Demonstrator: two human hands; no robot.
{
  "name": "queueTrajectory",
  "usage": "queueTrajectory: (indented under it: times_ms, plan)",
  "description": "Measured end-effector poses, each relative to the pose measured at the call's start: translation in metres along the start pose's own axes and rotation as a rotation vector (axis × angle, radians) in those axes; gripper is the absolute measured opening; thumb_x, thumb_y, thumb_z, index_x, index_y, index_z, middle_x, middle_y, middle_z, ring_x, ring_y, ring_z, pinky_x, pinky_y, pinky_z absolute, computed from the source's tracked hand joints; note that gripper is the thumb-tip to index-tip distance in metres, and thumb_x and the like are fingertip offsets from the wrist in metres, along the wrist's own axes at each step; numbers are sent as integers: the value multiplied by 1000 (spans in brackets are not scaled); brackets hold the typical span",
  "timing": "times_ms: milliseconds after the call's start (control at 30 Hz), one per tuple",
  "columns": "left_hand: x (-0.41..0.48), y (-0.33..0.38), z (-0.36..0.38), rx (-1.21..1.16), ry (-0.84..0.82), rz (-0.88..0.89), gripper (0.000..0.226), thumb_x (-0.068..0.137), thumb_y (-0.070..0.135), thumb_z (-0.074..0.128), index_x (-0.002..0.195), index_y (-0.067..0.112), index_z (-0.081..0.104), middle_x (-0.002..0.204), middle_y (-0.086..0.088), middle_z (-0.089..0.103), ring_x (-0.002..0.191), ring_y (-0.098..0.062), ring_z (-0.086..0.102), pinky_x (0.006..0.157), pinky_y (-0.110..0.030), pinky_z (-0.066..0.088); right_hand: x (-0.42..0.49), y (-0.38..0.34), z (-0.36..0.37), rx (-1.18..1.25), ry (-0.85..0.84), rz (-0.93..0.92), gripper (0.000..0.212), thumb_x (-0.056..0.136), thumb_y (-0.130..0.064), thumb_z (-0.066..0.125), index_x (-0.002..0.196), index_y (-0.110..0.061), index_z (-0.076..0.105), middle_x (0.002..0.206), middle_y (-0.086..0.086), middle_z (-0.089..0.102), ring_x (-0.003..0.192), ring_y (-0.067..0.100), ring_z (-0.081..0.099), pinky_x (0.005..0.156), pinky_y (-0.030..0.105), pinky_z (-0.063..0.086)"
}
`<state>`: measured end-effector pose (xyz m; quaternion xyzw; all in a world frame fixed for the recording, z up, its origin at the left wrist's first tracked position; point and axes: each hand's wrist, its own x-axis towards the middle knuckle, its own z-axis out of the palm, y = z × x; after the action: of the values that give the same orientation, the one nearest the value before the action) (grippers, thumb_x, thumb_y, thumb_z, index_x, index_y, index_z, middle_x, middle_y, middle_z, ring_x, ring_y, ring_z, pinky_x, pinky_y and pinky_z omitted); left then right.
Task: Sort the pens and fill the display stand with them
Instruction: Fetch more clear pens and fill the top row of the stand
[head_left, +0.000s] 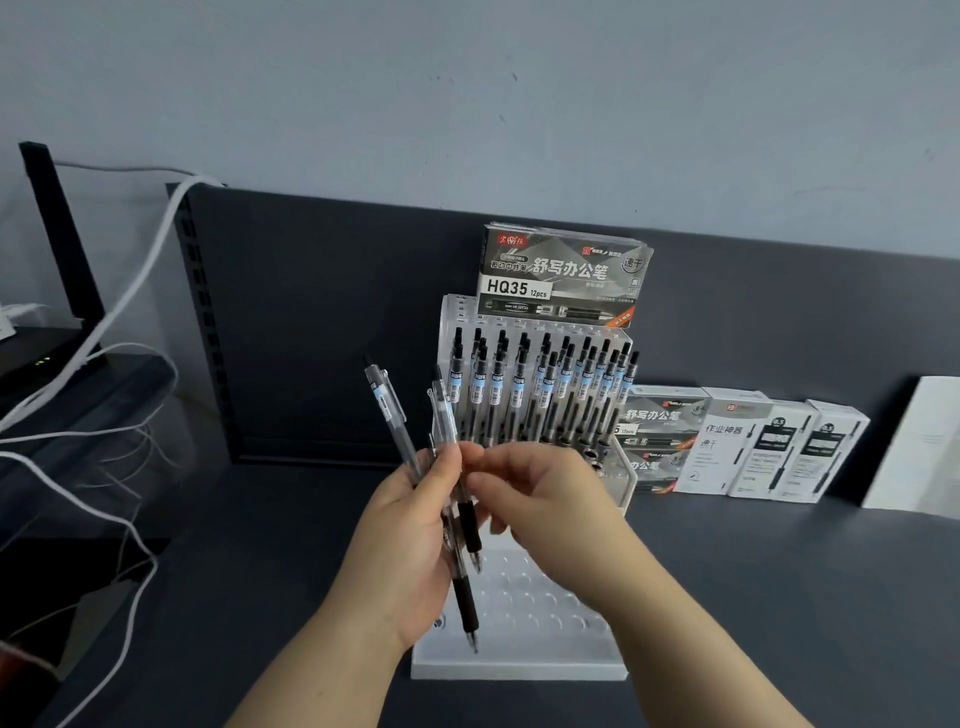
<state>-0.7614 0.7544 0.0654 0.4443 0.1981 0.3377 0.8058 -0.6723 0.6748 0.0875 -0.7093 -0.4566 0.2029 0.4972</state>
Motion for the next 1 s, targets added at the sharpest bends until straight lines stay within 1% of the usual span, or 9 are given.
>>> queueTrajectory:
  times_ms: [100, 200, 267, 300, 433, 533, 700, 867, 1000]
  plan:
    - [-3, -2, 6, 42, -48, 18, 28, 90, 25, 51, 97, 3, 66, 82, -11, 63, 63, -17, 56, 53, -24, 49, 0, 5, -4, 118, -79, 49, 15, 91, -17, 58, 89, -17, 73, 59, 1, 59, 53, 15, 45, 51, 22, 38]
    - [-2, -6, 5, 64, -68, 35, 29, 91, 25, 49, 103, 9, 69, 94, -9, 70, 75, -18, 65, 63, -26, 54, 2, 6, -13, 139, -58, 32, 11, 89, -13, 60, 87, -11, 70, 60, 1, 61, 53, 13, 50, 51, 21, 43]
    - [1, -6, 3, 93, -24, 68, 28, 92, 26, 49, 105, 15, 70, 98, -4, 71, 89, -16, 67, 74, -31, 55, 7, 9, -24, 143, 104, 9, 8, 88, -11, 61, 84, -12, 67, 60, -1, 64, 52, 9, 55, 53, 20, 47]
    - [2, -6, 2, 102, 13, 81, 27, 92, 27, 49, 105, 17, 71, 90, -2, 70, 85, -15, 66, 74, -32, 55, 12, 12, -30, 149, 214, -2, 8, 88, -11, 61, 82, -14, 66, 60, -1, 65, 52, 8, 57, 53, 20, 47]
    - [5, -6, 4, 164, 83, 100, 26, 95, 29, 46, 106, 18, 66, 58, 2, 47, 47, -8, 39, 46, -21, 38, 30, 29, -47, 80, 465, -14, 8, 89, -15, 62, 82, -19, 61, 67, 0, 68, 49, 1, 56, 49, 13, 44]
    - [5, -9, 9, 164, 98, 99, 27, 92, 32, 45, 106, 16, 62, 56, 4, 42, 43, -7, 31, 42, -18, 30, 38, 39, -48, -35, 475, -14, 4, 89, -20, 61, 85, -20, 62, 68, -2, 69, 56, 6, 60, 51, 16, 41]
    - [6, -13, 16, 134, 111, 101, 23, 94, 27, 44, 100, 10, 58, 60, 3, 50, 46, -9, 36, 47, -23, 31, 42, 41, -56, -196, 440, -59, 8, 88, -22, 62, 81, -20, 61, 60, -5, 62, 54, 11, 55, 53, 22, 43]
    - [6, -15, 23, 100, 117, 106, 18, 96, 15, 44, 91, 8, 60, 63, 1, 54, 49, -10, 39, 50, -25, 33, 44, 47, -56, -504, 252, -55, 8, 90, -23, 58, 86, -18, 62, 64, -7, 57, 53, 2, 49, 45, 12, 32]
    - [6, -16, 28, 118, 114, 129, 21, 96, 16, 44, 93, 9, 64, 64, 2, 54, 52, -9, 42, 50, -24, 36, 45, 43, -59, -575, 221, -85, 13, 91, -21, 57, 85, -11, 63, 65, -4, 57, 53, 3, 46, 44, 8, 29]
